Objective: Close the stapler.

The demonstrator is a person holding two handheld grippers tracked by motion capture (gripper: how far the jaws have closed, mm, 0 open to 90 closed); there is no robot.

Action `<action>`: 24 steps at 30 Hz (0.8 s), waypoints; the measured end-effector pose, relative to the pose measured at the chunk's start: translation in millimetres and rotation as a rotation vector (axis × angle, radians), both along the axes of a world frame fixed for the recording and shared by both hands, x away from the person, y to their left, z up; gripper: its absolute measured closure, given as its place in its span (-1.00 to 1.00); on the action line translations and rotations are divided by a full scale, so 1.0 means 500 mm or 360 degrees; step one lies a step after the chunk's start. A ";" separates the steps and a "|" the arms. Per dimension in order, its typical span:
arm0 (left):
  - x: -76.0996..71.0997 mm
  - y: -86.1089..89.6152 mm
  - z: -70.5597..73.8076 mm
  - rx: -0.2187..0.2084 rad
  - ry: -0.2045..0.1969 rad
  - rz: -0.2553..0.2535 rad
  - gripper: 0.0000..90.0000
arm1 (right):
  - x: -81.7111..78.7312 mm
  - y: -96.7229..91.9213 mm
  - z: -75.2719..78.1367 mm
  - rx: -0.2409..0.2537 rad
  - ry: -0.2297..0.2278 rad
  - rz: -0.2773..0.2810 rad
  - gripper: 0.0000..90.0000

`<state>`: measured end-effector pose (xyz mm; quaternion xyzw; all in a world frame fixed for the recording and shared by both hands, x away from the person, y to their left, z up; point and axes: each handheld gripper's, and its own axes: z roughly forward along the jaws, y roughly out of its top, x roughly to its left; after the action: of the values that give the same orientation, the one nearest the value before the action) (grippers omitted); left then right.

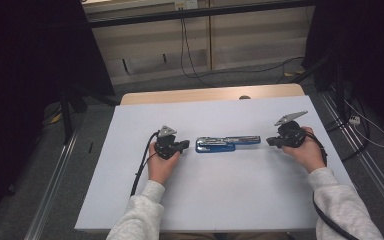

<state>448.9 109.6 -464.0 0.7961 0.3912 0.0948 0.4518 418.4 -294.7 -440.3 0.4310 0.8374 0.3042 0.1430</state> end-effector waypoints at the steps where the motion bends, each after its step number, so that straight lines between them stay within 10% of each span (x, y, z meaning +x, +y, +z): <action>1: 0.001 -0.005 -0.001 0.0032 0.0013 -0.0010 1.00 | 0.000 0.000 0.000 0.0000 0.0000 0.0000 1.00; 24: 0.020 -0.040 -0.009 0.0107 0.0059 -0.0103 1.00 | 0.010 0.039 -0.001 0.0001 -0.0028 0.0101 1.00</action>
<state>458.9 89.5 -468.7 0.8248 0.3702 0.0784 0.4202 423.3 -275.2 -440.7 0.4015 0.8493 0.3127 0.1406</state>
